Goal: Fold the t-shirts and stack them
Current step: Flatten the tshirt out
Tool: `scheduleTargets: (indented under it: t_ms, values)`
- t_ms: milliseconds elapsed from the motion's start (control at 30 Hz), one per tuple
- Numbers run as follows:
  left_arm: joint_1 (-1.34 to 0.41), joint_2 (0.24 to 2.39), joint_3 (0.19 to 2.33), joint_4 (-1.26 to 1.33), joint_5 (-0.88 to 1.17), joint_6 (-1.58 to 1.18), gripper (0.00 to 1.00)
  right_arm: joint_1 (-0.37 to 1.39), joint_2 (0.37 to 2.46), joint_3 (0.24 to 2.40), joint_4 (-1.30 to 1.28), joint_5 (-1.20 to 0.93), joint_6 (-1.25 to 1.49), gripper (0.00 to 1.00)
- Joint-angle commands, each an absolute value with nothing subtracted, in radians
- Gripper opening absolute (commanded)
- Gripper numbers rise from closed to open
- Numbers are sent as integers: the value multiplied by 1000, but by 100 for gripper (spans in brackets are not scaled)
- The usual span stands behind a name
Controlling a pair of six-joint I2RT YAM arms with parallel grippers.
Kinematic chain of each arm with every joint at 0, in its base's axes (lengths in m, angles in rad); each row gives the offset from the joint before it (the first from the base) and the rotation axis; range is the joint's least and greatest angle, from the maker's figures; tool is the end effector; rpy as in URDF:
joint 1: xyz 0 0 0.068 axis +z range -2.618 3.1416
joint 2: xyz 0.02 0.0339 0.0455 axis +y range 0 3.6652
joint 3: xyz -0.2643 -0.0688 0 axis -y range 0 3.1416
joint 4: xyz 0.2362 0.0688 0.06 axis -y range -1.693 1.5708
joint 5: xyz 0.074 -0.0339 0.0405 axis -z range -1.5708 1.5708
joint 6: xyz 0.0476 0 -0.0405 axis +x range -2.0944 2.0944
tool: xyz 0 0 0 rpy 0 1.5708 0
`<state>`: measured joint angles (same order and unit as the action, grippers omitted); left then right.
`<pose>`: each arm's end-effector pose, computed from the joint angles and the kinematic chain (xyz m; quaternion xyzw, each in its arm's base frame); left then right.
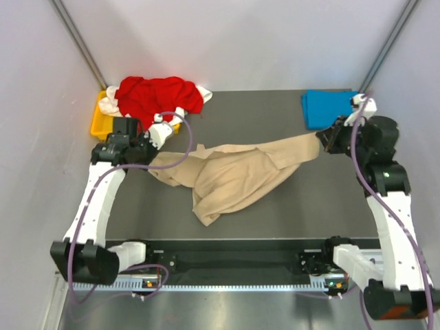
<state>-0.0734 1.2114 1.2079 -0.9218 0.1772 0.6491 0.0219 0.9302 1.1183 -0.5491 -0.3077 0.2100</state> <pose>0.2349 -0.0257 0.3235 0.3601 0.8738 0.0092 0.3268 0.1942 0.0187 0.3863 -0.0104 0.8174 0.1902 0.5436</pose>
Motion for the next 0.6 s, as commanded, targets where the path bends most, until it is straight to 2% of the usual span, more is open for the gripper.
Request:
scheduleTargets:
  t_ms: [0, 133, 233, 333, 367, 433, 467, 500, 533, 567]
  values:
    - [-66, 1112, 1293, -911, 105, 595, 0, 6, 841, 1232, -590, -290, 201, 0]
    - [-26, 1129, 1419, -864, -47, 555, 0, 8, 824, 1310, -623, -295, 201, 0]
    - [-9, 1167, 1512, -795, -69, 535, 0, 8, 860, 1354, -566, -287, 207, 0]
    - [-9, 1306, 1632, -711, -69, 482, 0, 8, 1038, 1449, -415, -353, 268, 0]
    - [-9, 1363, 1748, -700, -80, 460, 0, 8, 1108, 1503, -388, -392, 282, 0]
    - [-9, 1550, 1901, -690, -136, 401, 0, 8, 1346, 1742, -364, -411, 311, 0]
    - [-9, 1613, 2086, -699, -155, 376, 0, 8, 1426, 1843, -373, -405, 316, 0]
    - [-9, 1738, 2189, -712, -170, 367, 0, -23, 1574, 2064, -391, -396, 322, 0]
    - [-9, 1796, 2298, -724, -213, 361, 0, -29, 1642, 2182, -437, -384, 346, 0]
    - [-8, 1848, 2498, -730, -233, 360, 0, -37, 1705, 2297, -457, -373, 363, 0]
